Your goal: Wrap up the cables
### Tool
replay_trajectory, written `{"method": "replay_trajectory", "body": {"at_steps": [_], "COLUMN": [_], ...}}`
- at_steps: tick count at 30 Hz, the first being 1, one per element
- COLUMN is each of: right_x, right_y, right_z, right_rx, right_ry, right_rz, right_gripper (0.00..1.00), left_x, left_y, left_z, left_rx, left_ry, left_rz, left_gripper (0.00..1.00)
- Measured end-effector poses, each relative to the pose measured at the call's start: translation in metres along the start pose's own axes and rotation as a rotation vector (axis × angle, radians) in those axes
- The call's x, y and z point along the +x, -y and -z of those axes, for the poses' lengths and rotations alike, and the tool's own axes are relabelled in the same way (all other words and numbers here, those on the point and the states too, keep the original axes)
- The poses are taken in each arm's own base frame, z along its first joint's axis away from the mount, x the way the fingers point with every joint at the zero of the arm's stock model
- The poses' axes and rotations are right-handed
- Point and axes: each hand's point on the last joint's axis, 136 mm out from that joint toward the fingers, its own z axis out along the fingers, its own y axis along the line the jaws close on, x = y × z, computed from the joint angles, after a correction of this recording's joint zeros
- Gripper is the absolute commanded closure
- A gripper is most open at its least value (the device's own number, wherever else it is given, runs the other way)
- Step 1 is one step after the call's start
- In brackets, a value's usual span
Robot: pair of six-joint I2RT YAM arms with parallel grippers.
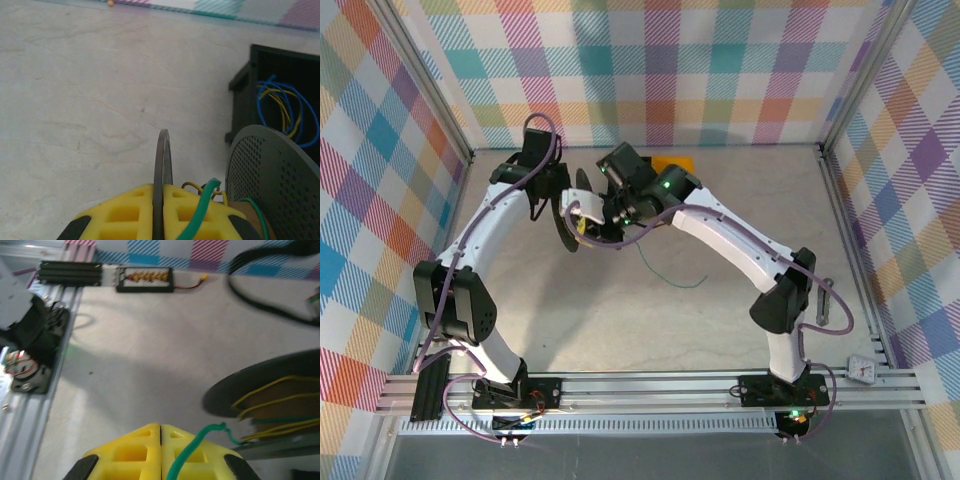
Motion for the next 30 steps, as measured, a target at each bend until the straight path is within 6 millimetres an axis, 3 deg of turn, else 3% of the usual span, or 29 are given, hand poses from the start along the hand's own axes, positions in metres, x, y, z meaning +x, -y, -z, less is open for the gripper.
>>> {"method": "replay_trajectory", "body": {"at_steps": [9, 16, 23, 30], "right_x": [0.011, 0.056, 0.103, 0.137], "right_y": [0.077, 0.132, 0.158, 0.171], "right_z": [0.002, 0.004, -0.001, 0.000], "right_rx": [0.162, 0.247, 0.257, 0.255], "right_ry": [0.007, -0.017, -0.056, -0.069], "right_rz": [-0.039, -0.171, -0.290, -0.374], "right_gripper": [1.00, 1.00, 1.00, 1.00], "left_x": [0.024, 0.052, 0.067, 0.063], "left_y": [0.015, 0.027, 0.046, 0.067], "left_z": [-0.006, -0.014, -0.010, 0.014], "left_rx": [-0.011, 0.053, 0.180, 0.335], "left_ry": [-0.049, -0.116, -0.133, -0.094], "left_rz": [-0.197, -0.281, -0.333, -0.377], "left_gripper": [1.00, 1.00, 1.00, 1.00]}}
